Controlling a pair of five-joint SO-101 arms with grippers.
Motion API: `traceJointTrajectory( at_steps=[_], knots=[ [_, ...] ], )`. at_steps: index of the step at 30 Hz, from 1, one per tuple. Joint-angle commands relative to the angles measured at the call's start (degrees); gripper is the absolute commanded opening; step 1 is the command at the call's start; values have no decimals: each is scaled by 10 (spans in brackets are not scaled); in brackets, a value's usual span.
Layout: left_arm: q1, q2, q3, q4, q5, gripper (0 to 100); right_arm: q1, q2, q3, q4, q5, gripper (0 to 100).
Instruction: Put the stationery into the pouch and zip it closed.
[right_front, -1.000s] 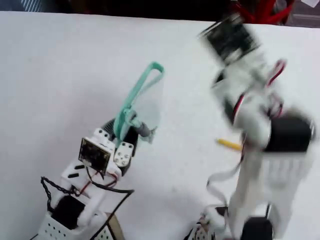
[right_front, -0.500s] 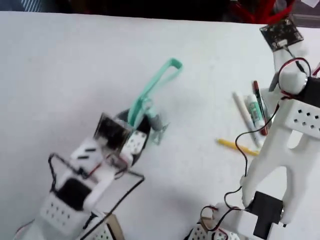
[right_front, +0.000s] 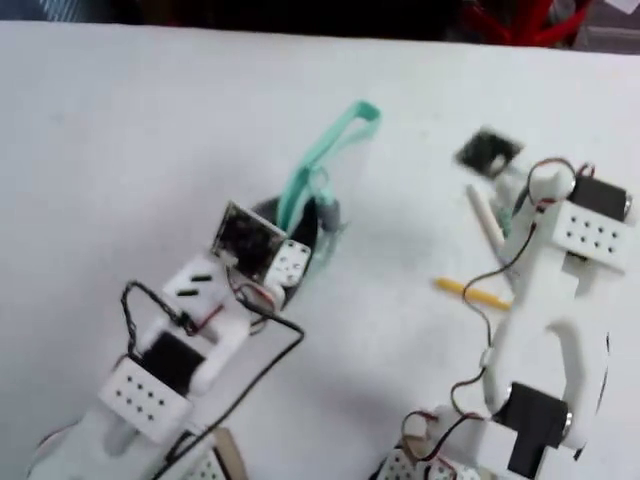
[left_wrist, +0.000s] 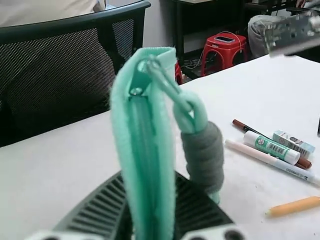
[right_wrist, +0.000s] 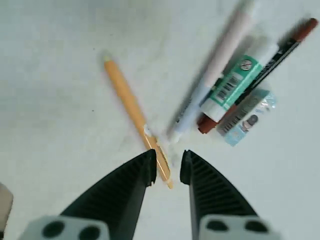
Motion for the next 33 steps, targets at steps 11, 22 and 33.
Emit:
traceJointTrajectory(
  at_steps=[11,22,33],
  knots=[
    [12,8,20,25,-6,23,-7,-88,169,-14,233,258],
    [8,8,22,26,-6,24,0,-89,325,-196,247,233],
    [8,11,22,25,-6,24,-22,-87,362,-267,278,230]
  ],
)
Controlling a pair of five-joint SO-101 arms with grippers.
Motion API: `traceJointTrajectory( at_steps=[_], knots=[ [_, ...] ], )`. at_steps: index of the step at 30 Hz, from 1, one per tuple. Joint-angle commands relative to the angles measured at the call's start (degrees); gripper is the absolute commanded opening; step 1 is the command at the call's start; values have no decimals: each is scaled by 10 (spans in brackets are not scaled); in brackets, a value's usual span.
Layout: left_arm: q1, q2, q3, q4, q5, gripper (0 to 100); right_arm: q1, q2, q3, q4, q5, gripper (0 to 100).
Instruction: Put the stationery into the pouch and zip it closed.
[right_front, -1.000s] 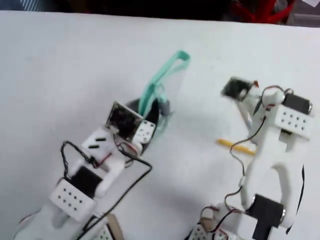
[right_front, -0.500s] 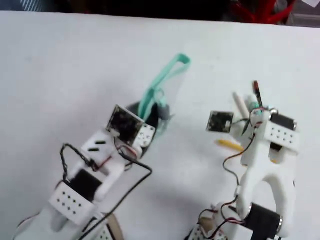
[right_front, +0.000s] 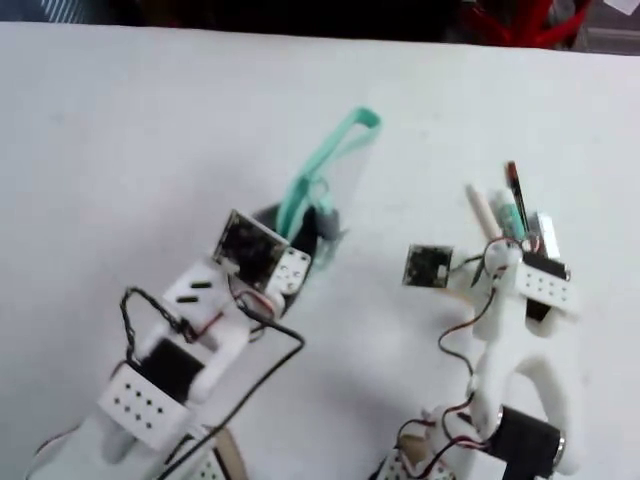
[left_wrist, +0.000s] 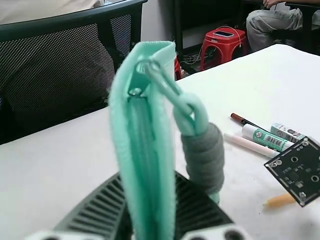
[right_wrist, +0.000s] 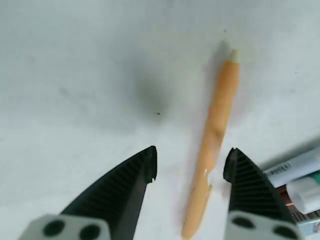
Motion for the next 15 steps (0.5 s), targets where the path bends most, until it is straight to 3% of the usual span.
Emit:
traceJointTrajectory(
  at_steps=[1,6,12,15],
  knots=[
    [4,12,11,10,-6,24,-8,-16,-1,-29,10,230],
    [4,12,12,10,-6,24,-5,59,-10,-75,9,230],
    [4,12,12,10,-6,24,-6,192,-98,-78,-60,229],
    [4,12,12,10,-6,24,-6,220,-120,-64,-60,160]
  ],
)
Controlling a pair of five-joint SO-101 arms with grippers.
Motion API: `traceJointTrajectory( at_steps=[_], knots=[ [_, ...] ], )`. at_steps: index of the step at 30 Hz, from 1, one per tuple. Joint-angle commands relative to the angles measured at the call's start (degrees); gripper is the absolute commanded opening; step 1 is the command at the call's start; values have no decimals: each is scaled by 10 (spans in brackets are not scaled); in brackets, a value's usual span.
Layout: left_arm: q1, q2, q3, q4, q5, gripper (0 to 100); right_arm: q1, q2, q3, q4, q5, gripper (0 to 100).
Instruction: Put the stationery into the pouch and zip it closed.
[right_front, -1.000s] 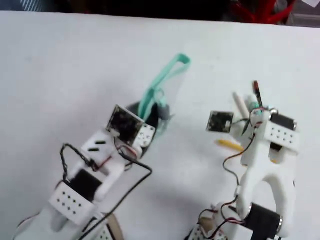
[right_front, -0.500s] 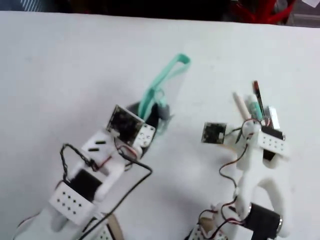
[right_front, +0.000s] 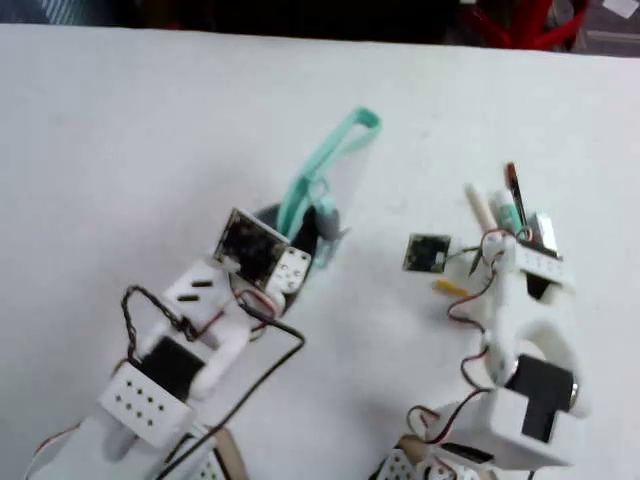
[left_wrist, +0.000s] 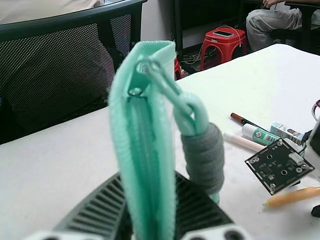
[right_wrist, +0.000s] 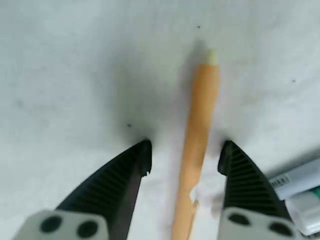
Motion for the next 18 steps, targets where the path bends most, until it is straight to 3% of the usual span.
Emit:
traceJointTrajectory(
  at_steps=[1,3,6,8,12,15,18],
  knots=[
    [4,12,11,10,-6,24,-5,31,-39,3,-11,110],
    [4,11,11,10,-6,24,-5,31,-46,1,-15,9],
    [4,10,11,10,-6,24,-4,30,-56,4,-15,43],
    [4,9,11,11,-6,24,-2,11,-67,12,-20,14],
    [4,9,13,14,-7,81,-13,-103,-119,109,-114,18],
    [4,9,25,14,-4,165,-55,-215,-161,182,-195,18],
    [4,9,26,14,-4,168,-111,-317,-200,210,-292,18]
  ],
)
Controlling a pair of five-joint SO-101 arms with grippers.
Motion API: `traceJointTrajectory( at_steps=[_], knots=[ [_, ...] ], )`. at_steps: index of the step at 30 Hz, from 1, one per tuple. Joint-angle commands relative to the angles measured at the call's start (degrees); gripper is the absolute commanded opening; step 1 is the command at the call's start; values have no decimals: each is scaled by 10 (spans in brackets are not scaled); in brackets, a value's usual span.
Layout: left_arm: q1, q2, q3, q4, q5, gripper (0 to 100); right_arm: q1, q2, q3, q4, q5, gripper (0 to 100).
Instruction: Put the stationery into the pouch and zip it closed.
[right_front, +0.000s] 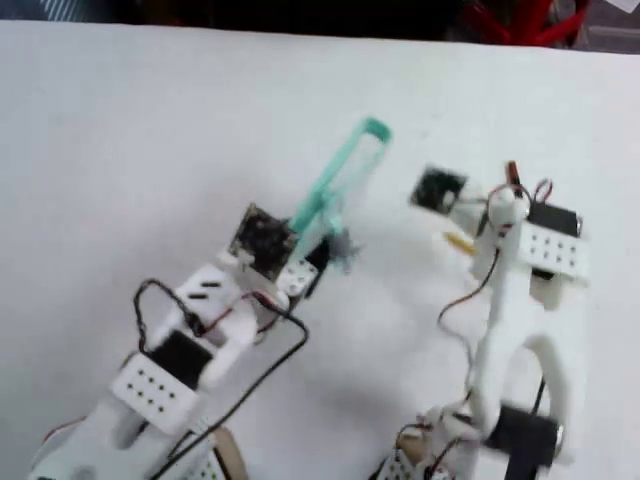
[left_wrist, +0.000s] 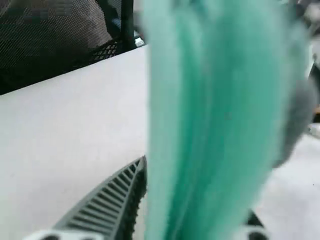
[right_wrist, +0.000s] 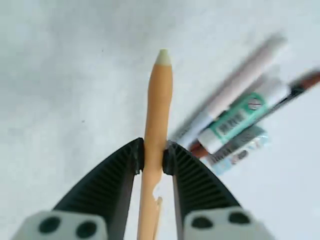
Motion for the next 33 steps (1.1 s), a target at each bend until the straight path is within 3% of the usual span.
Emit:
traceJointTrajectory(
  at_steps=[1,6,11,14,22,33],
  knots=[
    [4,-2,-1,2,-5,168,-65,-138,-73,27,-123,18],
    [3,-3,-1,4,-5,164,-112,-187,-279,27,-335,18],
    [3,-33,-1,24,-5,145,-119,-103,-514,29,-598,17],
    [3,-89,18,36,-6,146,-150,-57,-623,55,-691,17],
    [3,-228,82,41,-6,146,-293,33,-687,76,-785,17],
    [3,-235,82,42,-6,146,-309,80,-630,87,-790,17]
  ],
)
